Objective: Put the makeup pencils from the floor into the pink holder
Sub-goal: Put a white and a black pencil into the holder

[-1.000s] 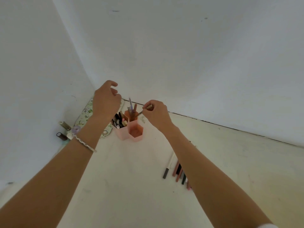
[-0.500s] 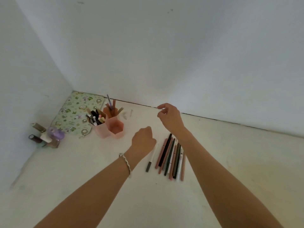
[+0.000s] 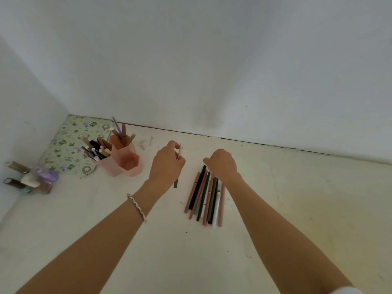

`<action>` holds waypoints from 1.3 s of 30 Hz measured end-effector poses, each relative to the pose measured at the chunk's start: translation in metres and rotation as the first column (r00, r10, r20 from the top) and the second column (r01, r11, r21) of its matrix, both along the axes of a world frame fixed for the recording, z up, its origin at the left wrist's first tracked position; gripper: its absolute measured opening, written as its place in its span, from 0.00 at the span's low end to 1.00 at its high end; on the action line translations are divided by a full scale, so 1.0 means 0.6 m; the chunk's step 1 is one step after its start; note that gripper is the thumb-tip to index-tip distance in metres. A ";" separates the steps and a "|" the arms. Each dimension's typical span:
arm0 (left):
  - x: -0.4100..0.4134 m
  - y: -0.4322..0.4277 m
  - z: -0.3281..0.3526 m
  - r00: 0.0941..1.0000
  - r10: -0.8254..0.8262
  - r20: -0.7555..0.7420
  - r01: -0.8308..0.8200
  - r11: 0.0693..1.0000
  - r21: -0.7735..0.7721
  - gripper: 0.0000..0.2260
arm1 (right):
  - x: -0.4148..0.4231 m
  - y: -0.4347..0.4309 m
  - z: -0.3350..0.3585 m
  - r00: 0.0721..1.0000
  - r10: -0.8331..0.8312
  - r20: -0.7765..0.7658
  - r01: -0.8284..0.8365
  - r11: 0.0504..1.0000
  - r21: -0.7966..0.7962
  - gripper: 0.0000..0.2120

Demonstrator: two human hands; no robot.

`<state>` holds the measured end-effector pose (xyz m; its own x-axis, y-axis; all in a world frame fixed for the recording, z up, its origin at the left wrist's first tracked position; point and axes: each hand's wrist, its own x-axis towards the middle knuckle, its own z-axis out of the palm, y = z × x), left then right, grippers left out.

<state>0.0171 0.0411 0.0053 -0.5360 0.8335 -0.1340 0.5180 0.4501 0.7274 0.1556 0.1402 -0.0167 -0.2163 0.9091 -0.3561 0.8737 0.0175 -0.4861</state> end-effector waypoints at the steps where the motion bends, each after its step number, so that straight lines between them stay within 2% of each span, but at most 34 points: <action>1: -0.002 0.001 0.005 1.000 -0.003 0.006 0.003 1.000 0.015 0.09 | 0.000 -0.004 -0.010 0.997 0.022 0.071 -0.022 1.000 -0.011 0.12; 4: -0.003 -0.006 0.008 1.000 -0.005 0.004 0.004 0.999 0.053 0.15 | -0.004 -0.016 -0.037 0.984 0.061 0.165 -0.061 0.998 -0.007 0.15; 8: -0.011 -0.020 0.005 1.000 -0.011 0.000 0.011 0.993 0.118 0.23 | -0.022 -0.024 -0.053 0.989 0.048 0.139 -0.050 0.999 0.004 0.15; 14: -0.034 -0.026 0.022 1.000 0.023 -0.007 -0.022 0.982 0.189 0.22 | -0.035 -0.009 -0.048 0.998 0.001 0.060 -0.002 1.000 0.018 0.17; 18: -0.032 -0.032 0.030 1.000 -0.021 -0.022 0.025 0.979 0.201 0.22 | -0.056 -0.012 -0.048 0.995 0.057 0.087 -0.062 0.997 0.052 0.20; 22: -0.031 -0.039 0.030 1.000 -0.030 0.003 0.029 0.978 0.208 0.22 | -0.071 -0.024 -0.059 0.991 0.090 0.094 -0.093 0.995 0.029 0.16; 25: -0.035 -0.044 0.037 1.000 -0.011 0.004 0.009 0.969 0.248 0.21 | -0.069 -0.019 -0.042 0.999 0.033 0.006 -0.033 0.999 0.041 0.16; 28: -0.058 -0.042 0.065 0.997 0.057 0.044 -0.069 0.934 0.351 0.21 | -0.068 0.000 0.007 0.982 -0.049 -0.183 0.063 0.996 0.068 0.13; 33: -0.156 -0.037 0.138 0.960 0.280 0.030 -0.247 0.785 0.567 0.15 | -0.078 0.027 0.093 0.853 -0.149 -0.501 0.209 0.976 0.065 0.08; 35: -0.195 -0.043 0.148 0.939 0.345 -0.006 -0.285 0.786 0.548 0.14 | -0.086 0.023 0.113 0.788 -0.152 -0.596 0.248 0.965 0.081 0.06; 39: -0.233 -0.048 0.131 0.911 0.360 -0.203 -0.257 0.879 0.402 0.14 | -0.105 0.003 0.132 0.690 -0.126 -0.713 0.288 0.951 0.110 0.06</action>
<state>-0.1226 0.0125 0.0840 -0.7459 0.5818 0.3244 0.5910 0.3534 0.7251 0.0927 0.1417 0.0625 -0.1235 0.9923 0.0080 0.2845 0.0431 -0.9577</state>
